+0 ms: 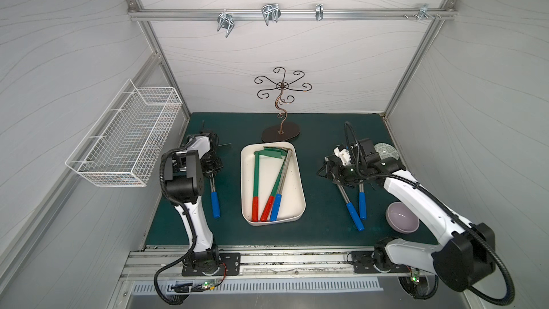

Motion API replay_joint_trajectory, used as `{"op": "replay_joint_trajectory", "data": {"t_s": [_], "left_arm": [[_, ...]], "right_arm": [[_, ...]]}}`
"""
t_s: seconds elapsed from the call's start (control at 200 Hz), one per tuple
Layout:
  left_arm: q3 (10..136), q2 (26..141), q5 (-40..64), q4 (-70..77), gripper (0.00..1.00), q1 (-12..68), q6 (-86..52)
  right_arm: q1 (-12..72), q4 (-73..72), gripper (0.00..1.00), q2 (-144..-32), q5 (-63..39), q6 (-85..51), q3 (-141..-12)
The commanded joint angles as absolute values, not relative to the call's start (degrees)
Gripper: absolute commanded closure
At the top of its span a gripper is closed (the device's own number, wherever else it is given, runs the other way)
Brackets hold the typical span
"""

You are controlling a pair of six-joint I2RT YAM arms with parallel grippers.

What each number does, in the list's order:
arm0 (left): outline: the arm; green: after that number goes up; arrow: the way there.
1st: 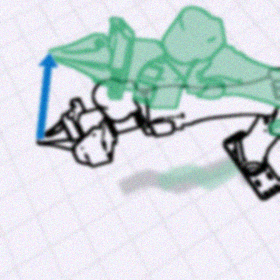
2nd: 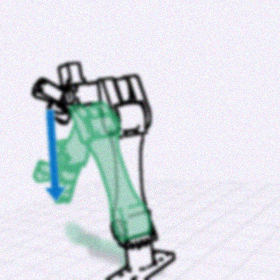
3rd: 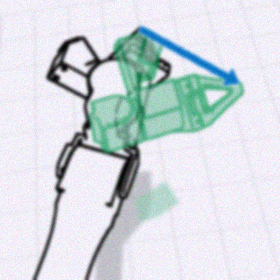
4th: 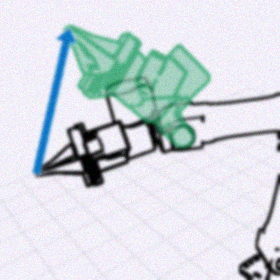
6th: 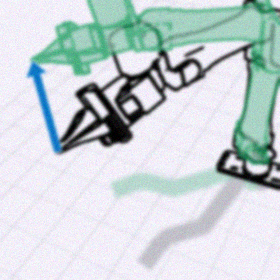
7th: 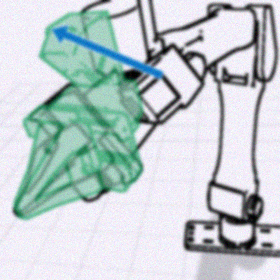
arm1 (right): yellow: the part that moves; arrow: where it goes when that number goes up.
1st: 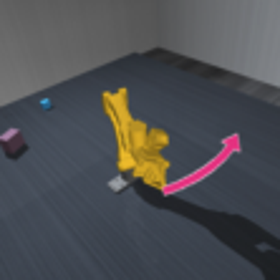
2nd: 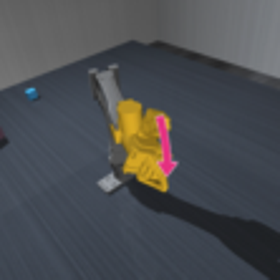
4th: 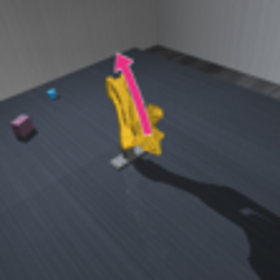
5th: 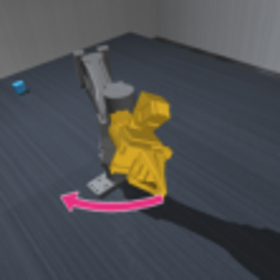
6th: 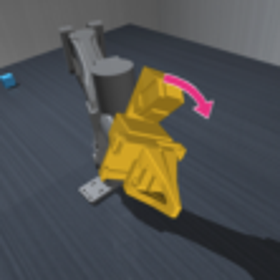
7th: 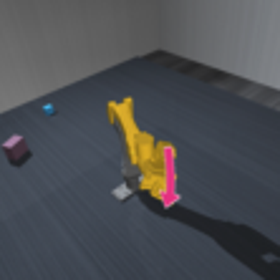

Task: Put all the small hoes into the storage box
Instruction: Pick up the hoe from the center of the board.

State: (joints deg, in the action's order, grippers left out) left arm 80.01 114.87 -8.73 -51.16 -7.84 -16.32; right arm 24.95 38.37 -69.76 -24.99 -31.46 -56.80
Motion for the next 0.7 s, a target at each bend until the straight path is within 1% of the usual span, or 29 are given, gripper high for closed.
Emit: {"op": "replay_joint_trajectory", "data": {"t_s": [0.0, 0.155, 0.275, 0.415, 0.695], "left_arm": [[81.23, 115.17, -8.44, -52.05, 0.75, -7.63, -15.91], [80.71, 112.65, -7.53, -51.94, 0.9, -7.41, -15.69], [80.46, 109.05, -6.88, -52.45, 1.0, -5.92, -15.3], [81.39, 102.74, -6.42, -55.06, 1.0, -1.92, -15.36], [87.0, 91.05, -7.52, -64.15, 1.0, 7.25, -20.44]], "right_arm": [[24.56, 38.5, 0.01, -69.06, -26.19, -30.41, -55.99], [24.61, 38.57, 0.01, -68.82, -26.71, -30.59, -55.96], [24.82, 38.58, 0.01, -68.42, -27.62, -30.77, -56.23], [27.09, 38.67, 0.01, -68.03, -27.44, -30.42, -56.85], [36.74, 36.72, 0.01, -69.19, -24.75, -30.99, -58.86]]}}
